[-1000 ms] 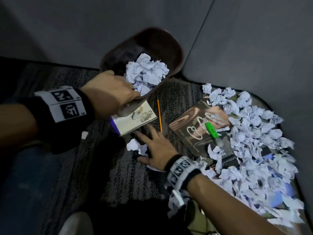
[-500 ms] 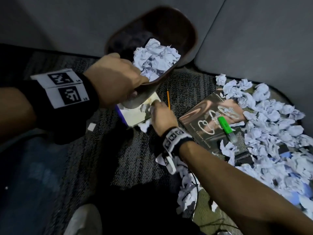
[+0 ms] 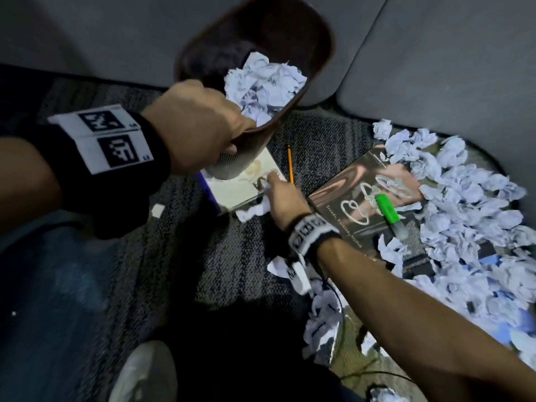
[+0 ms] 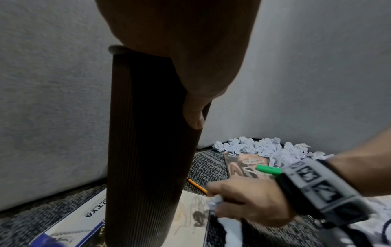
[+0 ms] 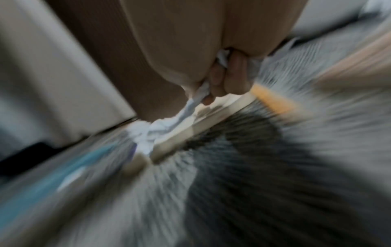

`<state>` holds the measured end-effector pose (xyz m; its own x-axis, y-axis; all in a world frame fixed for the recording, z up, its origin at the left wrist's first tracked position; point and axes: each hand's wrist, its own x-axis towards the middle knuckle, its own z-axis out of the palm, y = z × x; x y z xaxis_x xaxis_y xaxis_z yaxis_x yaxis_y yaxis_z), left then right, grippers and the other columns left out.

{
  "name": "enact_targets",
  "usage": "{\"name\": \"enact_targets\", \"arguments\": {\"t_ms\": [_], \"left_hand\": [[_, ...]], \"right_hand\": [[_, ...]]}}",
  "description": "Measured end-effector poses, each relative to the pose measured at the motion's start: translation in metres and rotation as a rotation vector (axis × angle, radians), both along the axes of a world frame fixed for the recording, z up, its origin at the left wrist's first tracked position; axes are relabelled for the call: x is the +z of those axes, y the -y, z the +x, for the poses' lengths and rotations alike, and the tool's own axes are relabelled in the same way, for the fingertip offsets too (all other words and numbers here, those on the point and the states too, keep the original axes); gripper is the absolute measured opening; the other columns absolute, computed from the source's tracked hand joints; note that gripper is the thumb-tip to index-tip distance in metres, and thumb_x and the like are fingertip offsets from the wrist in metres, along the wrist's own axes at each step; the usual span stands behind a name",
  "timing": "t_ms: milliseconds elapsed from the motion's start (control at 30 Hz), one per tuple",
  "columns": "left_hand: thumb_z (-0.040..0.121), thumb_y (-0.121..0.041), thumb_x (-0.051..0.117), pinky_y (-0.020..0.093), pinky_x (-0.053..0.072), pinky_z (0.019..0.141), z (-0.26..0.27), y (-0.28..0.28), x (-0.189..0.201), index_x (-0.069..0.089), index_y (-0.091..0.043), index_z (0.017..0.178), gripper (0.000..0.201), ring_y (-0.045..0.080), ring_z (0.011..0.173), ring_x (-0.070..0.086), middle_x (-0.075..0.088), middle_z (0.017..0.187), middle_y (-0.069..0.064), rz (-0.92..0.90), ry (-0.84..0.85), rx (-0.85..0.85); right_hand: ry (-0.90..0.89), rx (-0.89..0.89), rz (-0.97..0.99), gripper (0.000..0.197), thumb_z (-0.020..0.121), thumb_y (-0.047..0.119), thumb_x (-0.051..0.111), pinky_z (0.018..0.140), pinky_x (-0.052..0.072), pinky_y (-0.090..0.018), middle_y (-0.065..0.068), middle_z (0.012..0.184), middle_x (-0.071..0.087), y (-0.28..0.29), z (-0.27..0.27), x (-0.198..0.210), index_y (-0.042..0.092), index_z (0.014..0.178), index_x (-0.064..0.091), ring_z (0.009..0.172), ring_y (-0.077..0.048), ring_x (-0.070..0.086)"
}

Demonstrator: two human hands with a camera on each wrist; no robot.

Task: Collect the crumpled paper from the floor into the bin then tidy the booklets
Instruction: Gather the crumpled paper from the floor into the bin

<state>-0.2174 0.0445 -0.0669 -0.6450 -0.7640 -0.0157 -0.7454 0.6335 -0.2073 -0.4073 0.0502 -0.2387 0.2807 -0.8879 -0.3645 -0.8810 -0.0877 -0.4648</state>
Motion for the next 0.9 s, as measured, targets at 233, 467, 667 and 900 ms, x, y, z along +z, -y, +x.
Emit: {"name": "enact_targets", "arguments": {"t_ms": [233,467,667,900], "left_hand": [[0.075,-0.033,0.015,0.033,0.033,0.067,-0.016,-0.014,0.013,0.060,-0.019,0.100,0.054,0.027,0.085,0.059,0.063,0.087,0.003,0.021,0.104,-0.044],[0.087,-0.039,0.052,0.033,0.038,0.079,-0.008,-0.015,0.034,0.049,-0.028,0.101,0.017,0.021,0.098,0.056,0.061,0.101,-0.006,0.180,0.280,0.060],[0.081,-0.040,0.058,0.031,0.027,0.069,-0.019,-0.046,0.043,0.052,-0.027,0.097,0.021,0.020,0.091,0.059,0.062,0.095,-0.008,0.093,0.300,-0.054],[0.057,-0.013,0.063,0.034,0.038,0.057,-0.021,-0.079,0.041,0.061,-0.022,0.069,0.015,0.025,0.056,0.058,0.060,0.062,-0.002,0.010,0.204,-0.236]], "right_hand": [[-0.023,-0.013,0.053,0.025,0.079,0.015,0.057,0.073,0.048,-0.036,-0.004,0.090,0.063,-0.054,-0.031,0.022,0.022,0.101,0.046,0.085,-0.032,0.062],[-0.251,0.182,-0.035,0.032,0.091,0.029,0.054,0.071,0.048,-0.043,-0.012,0.118,0.039,-0.092,-0.032,0.023,0.008,0.114,0.044,0.094,-0.036,0.059],[-0.432,0.270,0.102,0.037,0.097,0.036,0.043,0.075,0.049,-0.048,-0.011,0.128,0.031,-0.132,-0.063,-0.009,0.015,0.125,0.031,0.104,-0.037,0.053],[-0.089,-0.137,0.146,0.026,0.098,0.014,0.034,0.083,0.048,-0.043,-0.024,0.108,0.059,-0.125,-0.091,0.038,0.006,0.122,0.036,0.097,-0.036,0.060]]}}
